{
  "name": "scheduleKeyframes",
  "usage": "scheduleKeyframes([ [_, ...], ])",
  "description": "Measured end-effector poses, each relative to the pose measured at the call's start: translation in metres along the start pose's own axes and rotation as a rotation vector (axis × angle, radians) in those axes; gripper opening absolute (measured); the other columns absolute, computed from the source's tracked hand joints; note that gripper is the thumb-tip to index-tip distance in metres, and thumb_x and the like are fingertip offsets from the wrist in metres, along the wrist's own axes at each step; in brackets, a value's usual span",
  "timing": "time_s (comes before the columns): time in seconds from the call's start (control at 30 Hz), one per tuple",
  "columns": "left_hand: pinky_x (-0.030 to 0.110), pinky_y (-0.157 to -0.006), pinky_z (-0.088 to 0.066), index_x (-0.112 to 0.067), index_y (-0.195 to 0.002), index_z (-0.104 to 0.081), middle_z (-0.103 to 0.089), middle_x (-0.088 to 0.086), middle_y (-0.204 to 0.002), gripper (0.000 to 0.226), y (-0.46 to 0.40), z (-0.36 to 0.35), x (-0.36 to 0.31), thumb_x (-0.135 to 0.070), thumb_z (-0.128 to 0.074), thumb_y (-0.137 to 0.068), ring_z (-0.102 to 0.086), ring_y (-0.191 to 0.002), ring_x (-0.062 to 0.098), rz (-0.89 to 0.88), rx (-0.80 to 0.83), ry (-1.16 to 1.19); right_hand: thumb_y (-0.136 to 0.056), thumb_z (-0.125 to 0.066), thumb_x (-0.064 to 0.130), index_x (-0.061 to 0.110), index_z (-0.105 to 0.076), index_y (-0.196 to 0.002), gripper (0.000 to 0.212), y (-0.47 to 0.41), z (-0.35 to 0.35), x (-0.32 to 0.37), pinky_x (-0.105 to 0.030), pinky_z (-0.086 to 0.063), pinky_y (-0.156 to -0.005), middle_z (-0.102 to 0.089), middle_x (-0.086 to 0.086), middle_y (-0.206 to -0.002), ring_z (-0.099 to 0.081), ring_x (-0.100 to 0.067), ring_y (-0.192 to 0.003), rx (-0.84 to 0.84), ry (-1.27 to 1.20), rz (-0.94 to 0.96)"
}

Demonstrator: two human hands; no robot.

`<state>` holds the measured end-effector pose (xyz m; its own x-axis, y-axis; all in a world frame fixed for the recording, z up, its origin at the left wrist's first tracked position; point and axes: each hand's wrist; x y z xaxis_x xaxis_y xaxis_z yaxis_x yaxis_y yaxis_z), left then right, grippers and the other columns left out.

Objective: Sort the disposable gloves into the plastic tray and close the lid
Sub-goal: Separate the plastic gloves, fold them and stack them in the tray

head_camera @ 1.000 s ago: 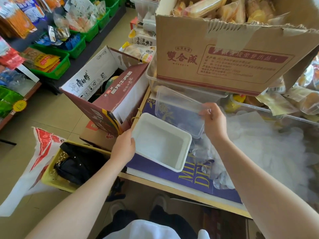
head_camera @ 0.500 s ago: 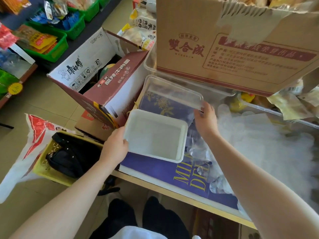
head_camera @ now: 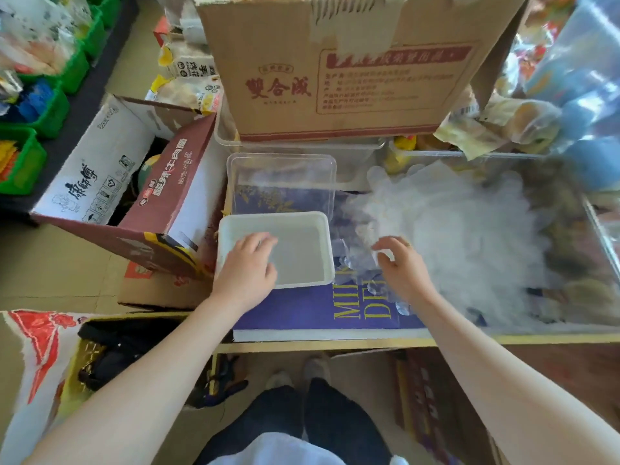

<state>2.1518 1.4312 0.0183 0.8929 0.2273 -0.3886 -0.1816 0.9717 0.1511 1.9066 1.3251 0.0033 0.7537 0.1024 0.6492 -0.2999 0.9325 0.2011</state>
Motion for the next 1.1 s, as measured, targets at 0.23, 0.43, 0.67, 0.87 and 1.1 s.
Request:
scheduleKeyframes([
  [0.23,0.027,-0.104,-0.025,-0.008,-0.133,-0.049,-0.045,0.006,-0.139,0.041,-0.021,0.003,-0.061,-0.007,-0.046,-0.092,-0.038,-0.129,0.023,-0.312,0.121,0.13,-0.086,-0.049,-0.005,0.001,-0.067,-0.098,0.022,0.051,0.025,-0.033,-0.021,-0.032,-0.082,-0.058,-0.016,-0.119,-0.054,-0.03,-0.111,-0.164,0.013,-0.142],
  [0.43,0.031,-0.098,-0.038,-0.011,-0.127,-0.053,-0.056,0.003,-0.127,0.039,-0.044,0.003,-0.113,-0.015,-0.043,-0.09,-0.051,-0.116,0.022,-0.433,0.192,0.178,-0.092,-0.048,0.009,0.007,-0.06,-0.115,0.026,0.066,0.066,-0.072,-0.025,-0.032,-0.088,-0.053,-0.013,-0.126,-0.05,-0.029,-0.114,-0.233,0.103,-0.307],
  [0.67,0.036,-0.083,-0.047,-0.012,-0.124,-0.055,-0.061,-0.001,-0.112,0.035,-0.077,-0.014,-0.166,-0.007,-0.048,-0.09,-0.053,-0.083,0.016,-0.43,0.164,0.228,-0.1,-0.038,0.02,0.01,-0.047,-0.135,0.037,0.025,0.107,-0.114,-0.032,-0.033,-0.099,-0.044,-0.01,-0.141,-0.042,-0.027,-0.127,-0.091,0.101,-0.376],
  [0.87,0.039,-0.082,-0.048,-0.014,-0.124,-0.055,-0.06,-0.003,-0.112,0.034,-0.096,-0.036,-0.189,-0.009,-0.048,-0.091,-0.058,-0.088,0.02,-0.267,0.182,0.232,-0.094,-0.054,0.03,0.004,-0.032,-0.141,0.058,-0.034,0.091,-0.124,-0.035,-0.039,-0.097,-0.043,-0.018,-0.139,-0.045,-0.032,-0.124,0.086,0.023,-0.422],
  [1.1,0.035,-0.085,-0.047,-0.013,-0.122,-0.057,-0.059,-0.004,-0.111,0.033,-0.103,-0.057,-0.204,-0.008,-0.049,-0.091,-0.057,-0.094,0.019,-0.101,0.171,0.243,-0.086,-0.063,0.02,0.011,-0.059,-0.087,0.01,-0.065,0.085,-0.131,-0.029,-0.042,-0.069,-0.064,-0.01,-0.09,-0.059,-0.027,-0.087,-0.014,-0.171,-0.403],
])
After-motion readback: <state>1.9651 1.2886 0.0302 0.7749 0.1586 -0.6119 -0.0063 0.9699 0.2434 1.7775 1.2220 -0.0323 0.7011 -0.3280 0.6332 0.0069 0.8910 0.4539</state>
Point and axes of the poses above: each hand's wrist, its own y-axis away from the middle knuckle, its own z-axis out of the back of the hand, x = y × z
